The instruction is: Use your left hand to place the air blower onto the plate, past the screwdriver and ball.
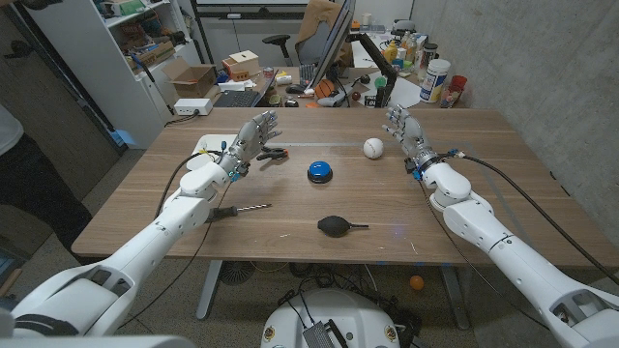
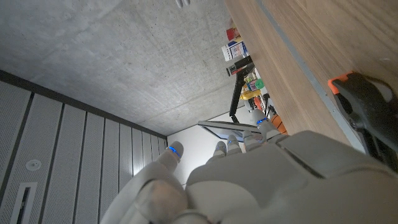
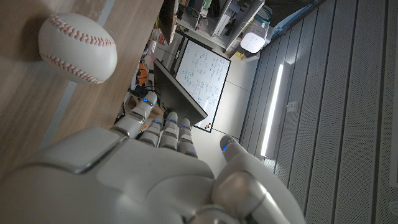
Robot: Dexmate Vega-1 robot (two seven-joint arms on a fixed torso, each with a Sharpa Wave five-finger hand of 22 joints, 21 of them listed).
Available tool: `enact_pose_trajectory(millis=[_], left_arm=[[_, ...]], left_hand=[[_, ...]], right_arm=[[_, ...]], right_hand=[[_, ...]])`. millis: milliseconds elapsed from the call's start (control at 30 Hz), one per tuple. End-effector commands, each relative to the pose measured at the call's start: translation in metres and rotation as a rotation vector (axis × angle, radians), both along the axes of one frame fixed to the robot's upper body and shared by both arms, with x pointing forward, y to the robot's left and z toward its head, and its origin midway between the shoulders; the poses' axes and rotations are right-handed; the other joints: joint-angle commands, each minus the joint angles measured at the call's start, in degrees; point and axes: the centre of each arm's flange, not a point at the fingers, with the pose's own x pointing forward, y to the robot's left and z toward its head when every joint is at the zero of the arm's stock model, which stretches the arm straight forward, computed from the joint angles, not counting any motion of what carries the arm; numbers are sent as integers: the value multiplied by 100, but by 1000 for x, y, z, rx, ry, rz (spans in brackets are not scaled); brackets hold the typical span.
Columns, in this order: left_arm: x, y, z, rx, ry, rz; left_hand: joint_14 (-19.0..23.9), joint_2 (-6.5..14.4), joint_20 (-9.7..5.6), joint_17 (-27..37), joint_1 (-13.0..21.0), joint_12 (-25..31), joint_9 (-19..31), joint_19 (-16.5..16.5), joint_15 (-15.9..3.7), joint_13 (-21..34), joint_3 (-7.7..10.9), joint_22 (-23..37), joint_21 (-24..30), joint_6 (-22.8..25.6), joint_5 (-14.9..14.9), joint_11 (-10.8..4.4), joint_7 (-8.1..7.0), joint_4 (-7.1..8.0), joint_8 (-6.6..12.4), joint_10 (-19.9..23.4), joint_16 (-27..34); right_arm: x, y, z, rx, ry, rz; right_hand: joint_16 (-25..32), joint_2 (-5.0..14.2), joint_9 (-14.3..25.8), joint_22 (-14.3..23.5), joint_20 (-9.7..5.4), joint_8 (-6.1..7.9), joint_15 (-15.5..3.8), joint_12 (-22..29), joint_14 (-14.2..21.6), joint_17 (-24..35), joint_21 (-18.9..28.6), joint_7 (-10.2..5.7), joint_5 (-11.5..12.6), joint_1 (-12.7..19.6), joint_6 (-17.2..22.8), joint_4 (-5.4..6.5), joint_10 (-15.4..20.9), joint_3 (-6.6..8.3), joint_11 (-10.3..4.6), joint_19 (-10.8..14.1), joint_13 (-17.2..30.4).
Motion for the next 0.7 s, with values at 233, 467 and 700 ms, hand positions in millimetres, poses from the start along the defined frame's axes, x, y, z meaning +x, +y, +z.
enact_pose_trajectory(millis=[233,467,700], left_arm=[[-58,-30,54,234,-187,-55],[-77,-37,60,293,-283,-13],[-104,-50,77,403,-365,-12]], left_hand=[[-176,581,164,8,57,43,29,-244,30,4,8,13,2,-197,67,-84,-173,-68,57,-221,38],[315,515,532,0,127,118,31,-43,123,3,33,8,-8,159,71,-80,-382,-129,98,122,121],[388,498,672,2,151,126,30,11,163,5,48,9,-22,243,70,-16,-480,-150,88,209,106]], right_arm=[[-4,-6,-2,6,-8,16],[-9,-8,-3,10,-10,12],[-14,-8,-3,14,-18,13]], right_hand=[[8,183,11,21,-186,-19,-171,-1,65,10,21,-14,27,-18,40,-12,48,-12,-32,41,12],[2,186,11,21,-190,-29,-178,-10,69,11,15,-12,29,-21,43,-10,50,-13,-36,41,12],[-5,189,12,21,-188,-37,-171,-17,70,12,11,-12,31,-23,48,-8,56,-15,-42,45,12]])
